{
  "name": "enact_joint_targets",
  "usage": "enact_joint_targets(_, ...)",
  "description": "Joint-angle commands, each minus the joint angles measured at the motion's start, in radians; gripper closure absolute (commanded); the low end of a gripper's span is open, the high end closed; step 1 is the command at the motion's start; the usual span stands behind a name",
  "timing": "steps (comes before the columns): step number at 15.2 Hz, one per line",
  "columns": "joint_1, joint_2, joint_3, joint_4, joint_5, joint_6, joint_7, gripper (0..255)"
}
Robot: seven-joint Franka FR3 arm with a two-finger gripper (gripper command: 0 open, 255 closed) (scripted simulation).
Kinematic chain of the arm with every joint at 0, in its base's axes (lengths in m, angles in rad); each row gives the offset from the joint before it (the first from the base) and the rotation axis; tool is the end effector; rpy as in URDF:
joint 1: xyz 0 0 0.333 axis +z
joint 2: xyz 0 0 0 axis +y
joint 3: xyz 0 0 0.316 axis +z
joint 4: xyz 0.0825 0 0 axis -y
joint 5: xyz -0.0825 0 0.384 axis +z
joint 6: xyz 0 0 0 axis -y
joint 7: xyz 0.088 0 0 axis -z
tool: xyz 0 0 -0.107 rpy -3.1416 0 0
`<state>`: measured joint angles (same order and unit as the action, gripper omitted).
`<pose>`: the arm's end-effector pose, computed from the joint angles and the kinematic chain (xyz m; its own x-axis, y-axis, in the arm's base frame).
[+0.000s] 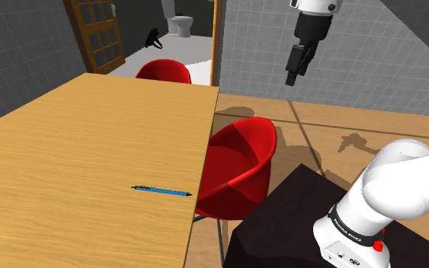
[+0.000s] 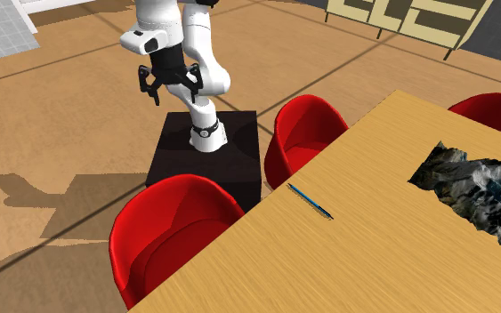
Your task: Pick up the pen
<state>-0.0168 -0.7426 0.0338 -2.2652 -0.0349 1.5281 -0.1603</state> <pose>0.3153 0.0052 0.6160 0.9861 0.1660 -0.0040 0.1659 -0.9844 0.0578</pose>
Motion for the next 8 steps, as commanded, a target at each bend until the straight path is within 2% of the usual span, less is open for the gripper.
enact_joint_targets(1,0.0,0.0,0.0,0.0,0.0,0.0,0.0,0)
enact_joint_targets(8,0.065,0.121,0.095,-0.04,0.052,0.143,0.034,0)
